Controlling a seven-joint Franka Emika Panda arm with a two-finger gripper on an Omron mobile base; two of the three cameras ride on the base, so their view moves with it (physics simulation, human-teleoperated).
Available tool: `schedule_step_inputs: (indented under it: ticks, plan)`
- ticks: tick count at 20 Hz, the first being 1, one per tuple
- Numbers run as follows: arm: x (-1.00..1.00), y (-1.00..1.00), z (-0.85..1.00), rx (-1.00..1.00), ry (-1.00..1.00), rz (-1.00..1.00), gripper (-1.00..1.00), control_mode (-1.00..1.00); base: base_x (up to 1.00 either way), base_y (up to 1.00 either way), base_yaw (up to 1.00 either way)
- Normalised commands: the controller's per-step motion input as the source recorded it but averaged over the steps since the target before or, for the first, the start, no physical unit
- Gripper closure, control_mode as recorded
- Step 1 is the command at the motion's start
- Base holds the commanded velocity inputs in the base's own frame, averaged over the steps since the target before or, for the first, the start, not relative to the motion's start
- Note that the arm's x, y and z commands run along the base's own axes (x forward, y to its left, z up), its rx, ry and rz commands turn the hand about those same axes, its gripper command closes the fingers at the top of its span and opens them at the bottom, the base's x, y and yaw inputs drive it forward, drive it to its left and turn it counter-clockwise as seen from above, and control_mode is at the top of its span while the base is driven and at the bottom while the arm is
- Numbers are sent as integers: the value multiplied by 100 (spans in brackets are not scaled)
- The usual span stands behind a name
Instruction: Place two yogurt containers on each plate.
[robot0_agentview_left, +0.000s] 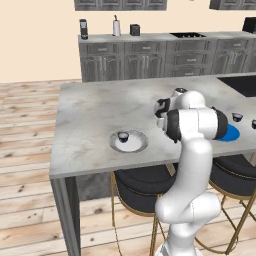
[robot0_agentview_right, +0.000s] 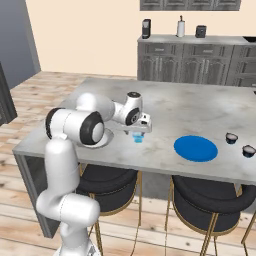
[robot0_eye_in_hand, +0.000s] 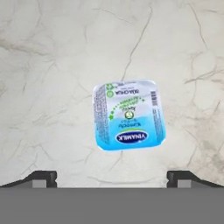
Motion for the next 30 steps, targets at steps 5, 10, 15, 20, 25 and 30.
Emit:
schedule_step_inputs:
  ticks: [5,10,15,20,25,30]
  plan:
    - [10,-8,-7,0,6,-1,-100,-100,0,0,0]
    - [17,-1,-29,0,9,0,-100,-100,0,0,0]
    - [16,-10,-11,1,6,0,-100,-100,0,0,0]
    - [7,-21,-2,4,1,0,-100,-100,0,0,0]
    - [-5,-13,0,4,0,0,-100,-100,0,0,0]
    - [-22,0,0,0,0,5,-100,-100,0,0,0]
